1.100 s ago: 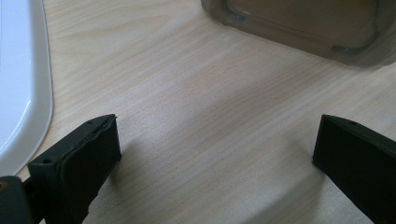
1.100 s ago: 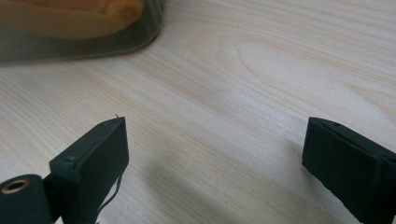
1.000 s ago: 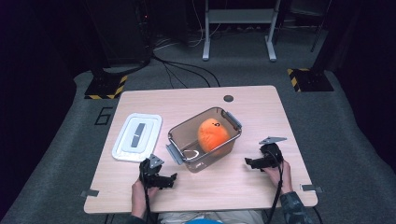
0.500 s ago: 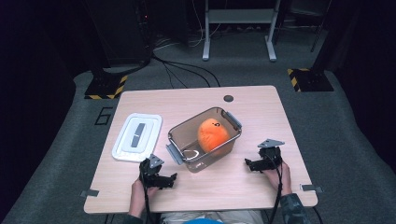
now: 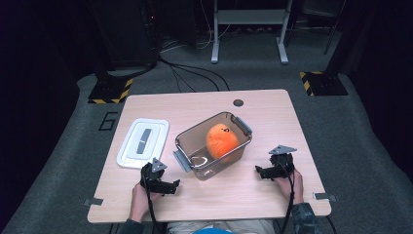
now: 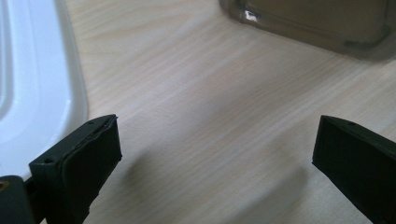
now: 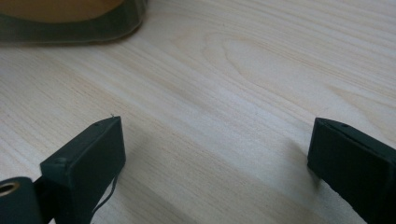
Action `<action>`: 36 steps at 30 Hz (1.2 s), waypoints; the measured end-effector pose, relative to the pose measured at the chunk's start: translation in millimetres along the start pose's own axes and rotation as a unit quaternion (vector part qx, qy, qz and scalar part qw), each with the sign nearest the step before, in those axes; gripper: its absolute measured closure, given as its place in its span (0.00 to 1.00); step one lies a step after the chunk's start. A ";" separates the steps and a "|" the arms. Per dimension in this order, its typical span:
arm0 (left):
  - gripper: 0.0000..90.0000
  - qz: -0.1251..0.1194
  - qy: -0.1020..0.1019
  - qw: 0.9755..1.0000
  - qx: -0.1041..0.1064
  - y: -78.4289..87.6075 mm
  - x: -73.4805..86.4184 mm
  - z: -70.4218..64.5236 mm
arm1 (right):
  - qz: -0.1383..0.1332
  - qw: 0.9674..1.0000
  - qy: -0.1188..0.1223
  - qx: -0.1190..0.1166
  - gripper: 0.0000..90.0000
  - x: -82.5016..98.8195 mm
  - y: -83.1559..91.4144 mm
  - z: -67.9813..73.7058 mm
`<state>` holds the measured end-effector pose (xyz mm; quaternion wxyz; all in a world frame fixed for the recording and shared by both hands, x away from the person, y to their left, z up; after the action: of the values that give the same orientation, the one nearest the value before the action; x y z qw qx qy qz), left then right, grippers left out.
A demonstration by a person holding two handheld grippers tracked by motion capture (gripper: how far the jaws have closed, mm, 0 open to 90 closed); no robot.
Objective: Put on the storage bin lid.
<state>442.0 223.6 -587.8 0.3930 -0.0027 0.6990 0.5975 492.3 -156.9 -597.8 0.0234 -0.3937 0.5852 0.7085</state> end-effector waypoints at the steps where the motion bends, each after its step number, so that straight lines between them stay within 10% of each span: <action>1: 0.01 -0.002 0.001 1.000 -0.002 2.4 -1.7 3.8 | 0.000 1.000 0.000 0.000 0.04 0.0 0.0 0.0; 8: 0.03 -0.034 0.040 0.999 -0.002 15.4 -19.5 38.3 | 0.000 1.000 0.000 0.000 0.04 -0.1 -0.1 0.0; 29: 0.03 -0.005 0.090 0.995 -0.045 -3.4 -51.0 129.0 | -0.001 1.000 0.001 -0.001 0.04 -0.1 0.0 0.2; 36: 0.03 0.004 0.125 0.990 -0.059 -14.4 -54.4 152.8 | -0.001 1.000 0.001 -0.001 0.04 -0.2 0.0 0.2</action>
<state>569.9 322.1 -566.2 0.3000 -0.0978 0.7059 0.6341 492.3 -156.7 -597.7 0.0234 -0.3946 0.5843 0.7087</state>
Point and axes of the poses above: each handheld gripper's, and its own axes: y roughly backward along the jaws, x roughly out of its underside, z roughly to its left, the point moved 10 cm from there along -y, roughly forward along the jaws, and after that the axes turned 10 degrees about z, right-handed, at the moved point
